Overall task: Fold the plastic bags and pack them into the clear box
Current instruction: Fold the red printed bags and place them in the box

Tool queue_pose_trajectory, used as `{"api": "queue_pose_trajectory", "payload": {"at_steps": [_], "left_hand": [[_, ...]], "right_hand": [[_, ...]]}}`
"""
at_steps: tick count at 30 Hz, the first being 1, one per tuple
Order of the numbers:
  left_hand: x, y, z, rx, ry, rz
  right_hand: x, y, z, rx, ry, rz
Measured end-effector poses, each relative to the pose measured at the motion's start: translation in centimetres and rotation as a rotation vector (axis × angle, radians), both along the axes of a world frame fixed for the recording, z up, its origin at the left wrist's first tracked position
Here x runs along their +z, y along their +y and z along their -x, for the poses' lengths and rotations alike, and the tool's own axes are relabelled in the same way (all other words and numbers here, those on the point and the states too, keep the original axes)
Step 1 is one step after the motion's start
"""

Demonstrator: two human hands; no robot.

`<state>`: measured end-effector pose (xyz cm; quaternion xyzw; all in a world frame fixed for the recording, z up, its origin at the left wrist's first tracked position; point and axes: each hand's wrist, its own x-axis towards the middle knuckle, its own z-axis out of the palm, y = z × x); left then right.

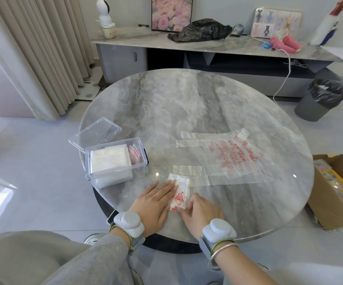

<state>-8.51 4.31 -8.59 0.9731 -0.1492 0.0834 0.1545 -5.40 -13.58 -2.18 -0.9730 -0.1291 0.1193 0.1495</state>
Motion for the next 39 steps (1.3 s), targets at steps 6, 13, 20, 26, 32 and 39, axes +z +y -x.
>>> {"api": "queue_pose_trajectory", "payload": {"at_steps": [6, 13, 20, 26, 32, 39], "left_hand": [[0.5, 0.1, 0.0, -0.008, 0.043, -0.026], [1.0, 0.0, -0.1, 0.004, 0.056, 0.053], [2.1, -0.3, -0.1, 0.103, 0.048, 0.204], [2.3, 0.2, 0.5, 0.077, 0.005, 0.207], [2.2, -0.7, 0.8, 0.148, -0.047, 0.301], [1.9, -1.3, 0.3, 0.356, -0.030, 0.481]], "right_hand": [[0.7, -0.9, 0.1, -0.008, -0.104, -0.054], [-1.5, -0.6, -0.2, 0.463, -0.518, -0.016], [-3.5, -0.6, -0.8, 0.502, -0.670, -0.145], [-1.4, -1.5, -0.7, 0.367, -0.452, -0.336], [-0.7, -2.0, -1.2, 0.166, -0.316, -0.401], [-0.5, -1.7, -1.8, 0.056, -0.052, -0.369]]}}
